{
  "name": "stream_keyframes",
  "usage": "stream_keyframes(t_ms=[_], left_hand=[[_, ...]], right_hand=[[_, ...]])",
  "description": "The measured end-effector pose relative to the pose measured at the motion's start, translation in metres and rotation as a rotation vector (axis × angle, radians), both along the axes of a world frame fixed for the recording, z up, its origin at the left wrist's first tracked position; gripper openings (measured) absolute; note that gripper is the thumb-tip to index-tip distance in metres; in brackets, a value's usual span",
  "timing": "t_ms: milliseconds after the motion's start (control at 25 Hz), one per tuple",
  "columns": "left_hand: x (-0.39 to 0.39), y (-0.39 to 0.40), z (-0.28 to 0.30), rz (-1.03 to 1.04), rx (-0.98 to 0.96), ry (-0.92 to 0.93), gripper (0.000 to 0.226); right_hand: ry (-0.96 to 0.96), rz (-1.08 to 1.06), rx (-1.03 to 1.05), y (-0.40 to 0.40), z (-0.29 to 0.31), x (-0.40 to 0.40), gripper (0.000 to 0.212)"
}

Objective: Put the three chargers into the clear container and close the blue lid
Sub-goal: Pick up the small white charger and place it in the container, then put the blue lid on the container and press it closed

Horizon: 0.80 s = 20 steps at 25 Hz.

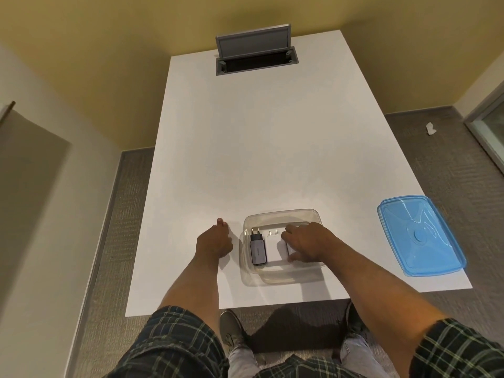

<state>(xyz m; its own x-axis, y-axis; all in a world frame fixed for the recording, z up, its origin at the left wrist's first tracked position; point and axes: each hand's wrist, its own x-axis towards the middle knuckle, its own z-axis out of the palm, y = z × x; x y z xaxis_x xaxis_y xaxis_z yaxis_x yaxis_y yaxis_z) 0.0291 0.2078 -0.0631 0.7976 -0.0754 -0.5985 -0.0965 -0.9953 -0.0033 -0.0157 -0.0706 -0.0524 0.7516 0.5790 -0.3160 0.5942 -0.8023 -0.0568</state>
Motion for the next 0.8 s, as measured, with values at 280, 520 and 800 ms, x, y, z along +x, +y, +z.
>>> stream_keyframes(t_ms=[280, 520, 800], left_hand=[[0.025, -0.031, 0.037, 0.136, -0.190, -0.378, 0.027], [0.051, -0.111, 0.068, -0.006, -0.324, -0.569, 0.029], [0.031, -0.242, 0.078, -0.507, -0.313, -0.408, 0.022]], right_hand=[[-0.397, -0.171, 0.239, -0.020, 0.028, 0.005, 0.015], [-0.399, -0.689, 0.241, -0.074, 0.039, 0.005, 0.009], [-0.182, -1.117, -0.017, -0.147, 0.017, -0.034, 0.031]])
